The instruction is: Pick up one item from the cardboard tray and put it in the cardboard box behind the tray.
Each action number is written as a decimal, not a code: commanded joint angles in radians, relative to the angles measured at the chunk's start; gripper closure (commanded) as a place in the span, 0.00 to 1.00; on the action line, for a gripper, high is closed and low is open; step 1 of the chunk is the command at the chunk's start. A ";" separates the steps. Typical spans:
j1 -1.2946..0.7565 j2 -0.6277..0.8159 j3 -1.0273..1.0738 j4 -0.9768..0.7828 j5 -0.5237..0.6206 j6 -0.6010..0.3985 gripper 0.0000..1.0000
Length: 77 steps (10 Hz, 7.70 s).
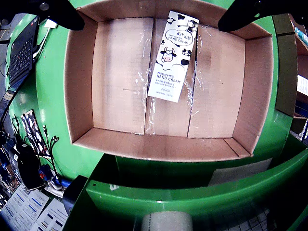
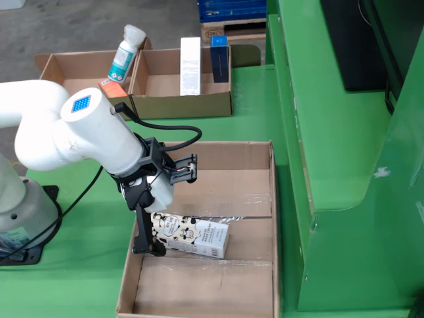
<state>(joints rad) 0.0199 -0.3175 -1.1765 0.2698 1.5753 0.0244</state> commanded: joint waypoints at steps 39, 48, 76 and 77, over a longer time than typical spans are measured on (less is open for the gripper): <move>0.022 -0.509 0.080 0.335 0.000 -0.020 0.20; 0.022 -0.509 0.080 0.335 0.000 -0.020 1.00; 0.015 -0.024 0.364 -0.063 0.090 0.005 1.00; 0.017 -0.013 0.401 -0.091 0.088 0.004 1.00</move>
<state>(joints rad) 0.0321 -0.3819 -0.8973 0.2192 1.6628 0.0260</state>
